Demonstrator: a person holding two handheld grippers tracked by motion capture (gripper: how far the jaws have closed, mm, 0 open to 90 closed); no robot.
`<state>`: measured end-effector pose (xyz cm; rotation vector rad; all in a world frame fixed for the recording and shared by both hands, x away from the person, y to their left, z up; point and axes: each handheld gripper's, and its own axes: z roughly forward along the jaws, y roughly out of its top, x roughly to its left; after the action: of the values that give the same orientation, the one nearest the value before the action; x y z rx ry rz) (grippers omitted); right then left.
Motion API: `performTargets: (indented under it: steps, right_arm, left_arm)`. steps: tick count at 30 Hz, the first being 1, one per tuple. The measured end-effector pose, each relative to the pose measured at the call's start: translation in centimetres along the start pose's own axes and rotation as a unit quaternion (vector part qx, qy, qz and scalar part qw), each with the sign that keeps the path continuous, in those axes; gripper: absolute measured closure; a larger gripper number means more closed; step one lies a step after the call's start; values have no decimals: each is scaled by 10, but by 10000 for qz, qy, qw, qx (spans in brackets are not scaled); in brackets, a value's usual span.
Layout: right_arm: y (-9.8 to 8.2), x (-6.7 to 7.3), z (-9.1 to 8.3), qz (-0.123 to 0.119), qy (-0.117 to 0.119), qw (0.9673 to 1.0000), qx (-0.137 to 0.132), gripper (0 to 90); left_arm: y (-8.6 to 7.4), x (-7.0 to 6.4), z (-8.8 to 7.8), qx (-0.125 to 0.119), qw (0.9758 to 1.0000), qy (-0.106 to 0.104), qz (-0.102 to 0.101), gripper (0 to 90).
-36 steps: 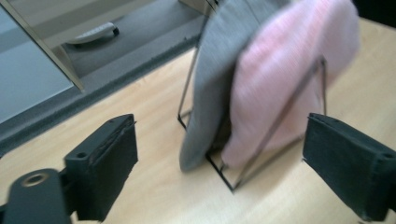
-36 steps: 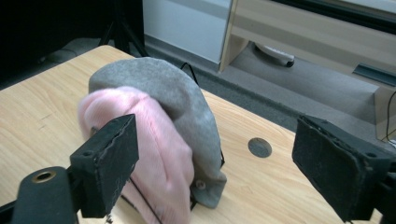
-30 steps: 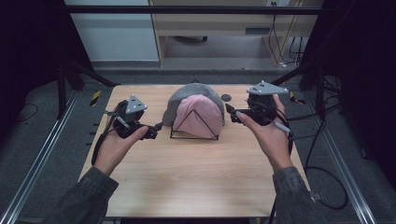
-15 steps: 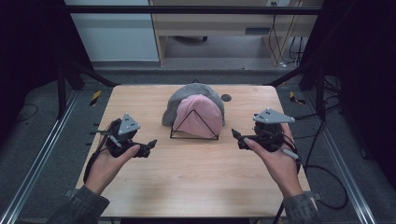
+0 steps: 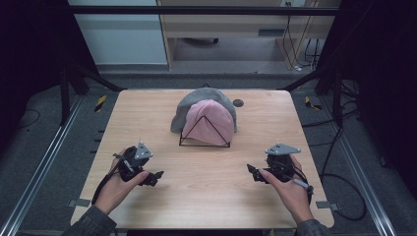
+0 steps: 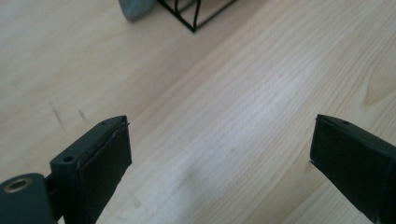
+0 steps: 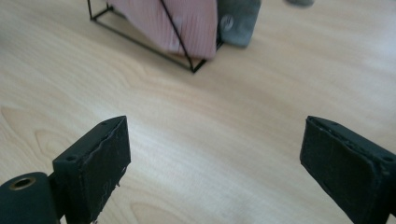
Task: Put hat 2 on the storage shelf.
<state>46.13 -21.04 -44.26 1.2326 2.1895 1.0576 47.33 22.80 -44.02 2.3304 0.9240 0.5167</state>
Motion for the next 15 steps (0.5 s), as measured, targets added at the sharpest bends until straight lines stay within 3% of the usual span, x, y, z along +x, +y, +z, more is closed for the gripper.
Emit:
performTargets:
  steps: [4,9,13,15]
  right_arm:
    - [-11,0,13,59,80,9996,256,92]
    - [-21,-1,24,207,147,9989,390,93]
    - [-25,-2,31,183,152,9984,504,93]
    - [-31,-1,39,217,234,9969,715,90]
  left_arm:
    - [-15,1,16,338,9994,-80,-39,49]
    - [-24,7,23,397,9988,-155,-247,47]
    - [-30,9,28,506,9978,-203,-385,48]
    - [-32,8,31,537,9974,-254,-403,47]
